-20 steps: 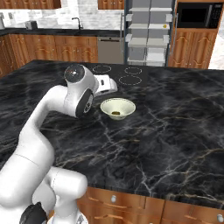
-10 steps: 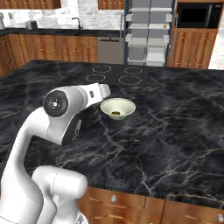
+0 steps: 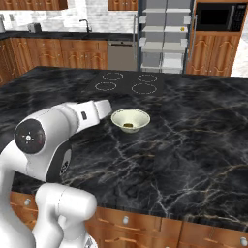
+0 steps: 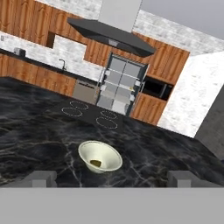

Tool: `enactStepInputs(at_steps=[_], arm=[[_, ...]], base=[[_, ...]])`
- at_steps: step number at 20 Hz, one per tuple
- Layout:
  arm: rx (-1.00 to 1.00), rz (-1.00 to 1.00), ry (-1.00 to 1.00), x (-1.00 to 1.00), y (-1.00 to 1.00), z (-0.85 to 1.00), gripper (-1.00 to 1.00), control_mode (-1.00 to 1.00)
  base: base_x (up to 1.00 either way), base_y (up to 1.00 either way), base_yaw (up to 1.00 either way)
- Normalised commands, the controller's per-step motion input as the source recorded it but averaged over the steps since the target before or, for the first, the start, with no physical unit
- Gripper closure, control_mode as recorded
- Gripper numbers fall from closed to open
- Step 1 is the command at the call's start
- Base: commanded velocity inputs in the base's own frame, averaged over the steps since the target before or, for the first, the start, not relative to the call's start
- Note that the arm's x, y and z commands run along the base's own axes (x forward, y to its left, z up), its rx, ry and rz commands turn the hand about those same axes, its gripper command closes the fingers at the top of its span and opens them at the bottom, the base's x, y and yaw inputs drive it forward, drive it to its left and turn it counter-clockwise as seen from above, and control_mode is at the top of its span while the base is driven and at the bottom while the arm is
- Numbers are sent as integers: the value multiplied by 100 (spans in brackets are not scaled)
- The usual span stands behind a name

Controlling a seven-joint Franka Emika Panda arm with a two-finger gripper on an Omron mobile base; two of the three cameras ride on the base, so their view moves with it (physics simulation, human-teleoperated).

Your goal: Retrieve the kiwi and mango from the fridge and place them into the bowl on the dining table.

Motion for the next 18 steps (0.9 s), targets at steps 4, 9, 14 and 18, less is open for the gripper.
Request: enactStepInputs(at_steps=[4,9,14,18], arm=[[0,0,1,6,4,0,-100,-100],[0,0,0,1,0,0,-100,100],[0,0,0,0,0,0,-100,100],[0,0,0,0,0,0,-100,100]], base=[[0,0,0],[-6,0,0],[-56,-4,0],[-70,0,0]])
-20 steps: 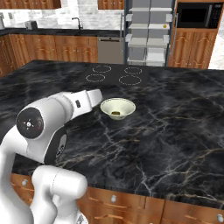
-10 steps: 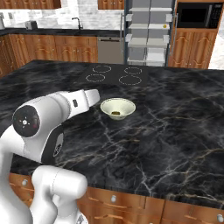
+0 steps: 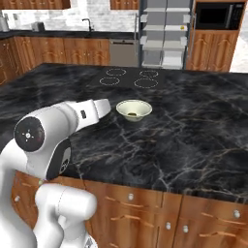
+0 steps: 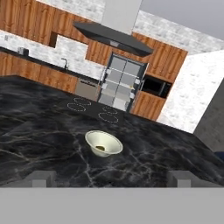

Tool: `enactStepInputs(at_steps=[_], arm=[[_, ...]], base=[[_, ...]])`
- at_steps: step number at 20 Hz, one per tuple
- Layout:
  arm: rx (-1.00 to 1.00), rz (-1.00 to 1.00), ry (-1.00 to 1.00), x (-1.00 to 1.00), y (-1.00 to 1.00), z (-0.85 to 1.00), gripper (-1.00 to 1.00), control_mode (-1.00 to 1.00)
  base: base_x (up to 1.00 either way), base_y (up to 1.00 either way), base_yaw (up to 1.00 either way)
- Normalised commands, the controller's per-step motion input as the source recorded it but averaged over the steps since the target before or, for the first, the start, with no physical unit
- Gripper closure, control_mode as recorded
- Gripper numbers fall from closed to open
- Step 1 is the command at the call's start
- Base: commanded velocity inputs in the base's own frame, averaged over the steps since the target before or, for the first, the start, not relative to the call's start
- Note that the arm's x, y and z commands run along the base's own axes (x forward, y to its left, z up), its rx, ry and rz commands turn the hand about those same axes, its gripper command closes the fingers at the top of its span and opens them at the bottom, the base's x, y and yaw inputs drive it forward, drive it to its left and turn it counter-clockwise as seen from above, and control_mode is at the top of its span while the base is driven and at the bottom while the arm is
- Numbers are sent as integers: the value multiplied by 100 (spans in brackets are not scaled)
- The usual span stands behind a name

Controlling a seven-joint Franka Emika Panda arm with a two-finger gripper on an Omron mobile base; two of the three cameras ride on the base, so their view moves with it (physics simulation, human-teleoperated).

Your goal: Retrieve the kiwi and mango from the fridge and place them into the bowl on the dining table.

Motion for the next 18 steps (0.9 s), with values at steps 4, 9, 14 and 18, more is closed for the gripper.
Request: enactStepInputs(at_steps=[4,9,14,18], arm=[[0,0,0,0,0,0,-100,100],[0,0,0,0,0,0,-100,100],[0,0,0,0,0,0,-100,100],[0,0,0,0,0,0,-100,100]], base=[[-57,-22,0],[-15,-85,-3],[0,-100,-9],[0,-100,-10]])
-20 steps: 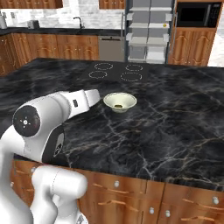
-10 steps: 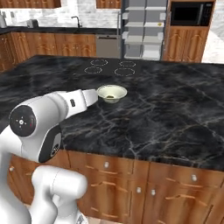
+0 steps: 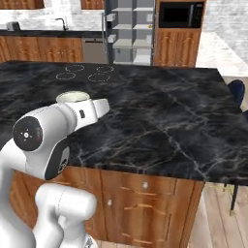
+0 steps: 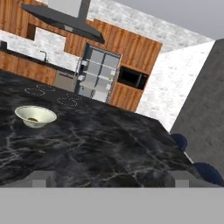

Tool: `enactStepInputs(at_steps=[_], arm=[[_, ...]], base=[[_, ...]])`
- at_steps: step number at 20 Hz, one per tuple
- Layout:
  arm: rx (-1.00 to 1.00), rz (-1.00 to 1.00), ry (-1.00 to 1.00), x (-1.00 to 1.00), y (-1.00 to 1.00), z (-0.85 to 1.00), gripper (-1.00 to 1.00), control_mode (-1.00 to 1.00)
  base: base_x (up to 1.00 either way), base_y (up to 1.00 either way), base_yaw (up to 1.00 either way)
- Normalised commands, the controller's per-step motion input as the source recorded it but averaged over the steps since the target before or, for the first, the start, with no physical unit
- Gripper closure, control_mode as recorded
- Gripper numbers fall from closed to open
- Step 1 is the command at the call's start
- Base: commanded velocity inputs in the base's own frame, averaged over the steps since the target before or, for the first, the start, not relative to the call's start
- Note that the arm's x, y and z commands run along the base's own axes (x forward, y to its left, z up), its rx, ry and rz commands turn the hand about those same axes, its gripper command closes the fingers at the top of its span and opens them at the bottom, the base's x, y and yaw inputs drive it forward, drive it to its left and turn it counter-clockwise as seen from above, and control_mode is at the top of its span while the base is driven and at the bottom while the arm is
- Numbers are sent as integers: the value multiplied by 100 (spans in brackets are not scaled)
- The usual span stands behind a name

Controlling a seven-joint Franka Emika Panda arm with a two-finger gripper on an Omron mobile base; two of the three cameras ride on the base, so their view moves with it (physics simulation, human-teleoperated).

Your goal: Retrieve the kiwi and mango from the fridge and place them into the bowl on the dining table.

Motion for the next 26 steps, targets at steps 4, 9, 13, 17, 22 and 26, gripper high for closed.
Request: enactStepInputs(at_steps=[4,9,13,17,22,26], arm=[[0,0,0,0,0,0,-100,100],[0,0,0,0,0,0,-100,100],[0,0,0,0,0,0,-100,100],[0,0,0,0,0,0,-100,100],[0,0,0,0,0,0,-100,100],[0,0,0,0,0,0,-100,100]], base=[[0,-100,-13],[0,-100,-13],[0,-100,-14],[0,-100,-14],[0,-100,-12],[0,-100,-12]])
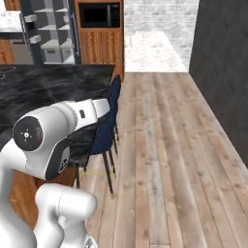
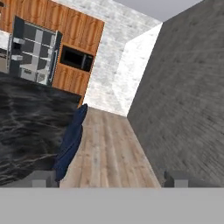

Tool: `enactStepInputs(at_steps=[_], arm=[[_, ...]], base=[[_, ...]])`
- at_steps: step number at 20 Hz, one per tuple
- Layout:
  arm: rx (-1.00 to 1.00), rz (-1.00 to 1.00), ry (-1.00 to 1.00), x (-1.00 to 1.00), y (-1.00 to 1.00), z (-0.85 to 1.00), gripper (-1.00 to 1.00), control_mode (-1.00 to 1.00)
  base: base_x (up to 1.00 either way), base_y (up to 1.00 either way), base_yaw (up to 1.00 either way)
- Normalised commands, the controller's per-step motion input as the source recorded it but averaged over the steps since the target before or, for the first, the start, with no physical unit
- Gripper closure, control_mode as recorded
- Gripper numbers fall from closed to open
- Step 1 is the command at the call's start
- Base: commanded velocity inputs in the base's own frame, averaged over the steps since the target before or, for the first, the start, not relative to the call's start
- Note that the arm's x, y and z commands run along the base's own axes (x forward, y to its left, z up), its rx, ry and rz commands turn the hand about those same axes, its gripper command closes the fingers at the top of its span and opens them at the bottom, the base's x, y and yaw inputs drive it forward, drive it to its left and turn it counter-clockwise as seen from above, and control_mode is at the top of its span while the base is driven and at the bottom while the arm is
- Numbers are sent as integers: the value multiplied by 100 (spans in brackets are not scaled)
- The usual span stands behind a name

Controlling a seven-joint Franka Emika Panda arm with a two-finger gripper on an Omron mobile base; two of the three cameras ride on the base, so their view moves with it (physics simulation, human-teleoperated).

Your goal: Retrieve the kiwi and mango from the fridge and place them into the bowl on the dining table.

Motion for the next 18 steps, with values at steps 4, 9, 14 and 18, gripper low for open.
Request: enactStepInputs(at_steps=[4,9,14,18], arm=[[0,0,0,0,0,0,-100,100],[0,0,0,0,0,0,-100,100],[0,0,0,0,0,0,-100,100],[0,0,0,0,0,0,-100,100]], base=[[0,-100,-11],[0,-100,-10],[22,-77,-5],[100,-1,0]])
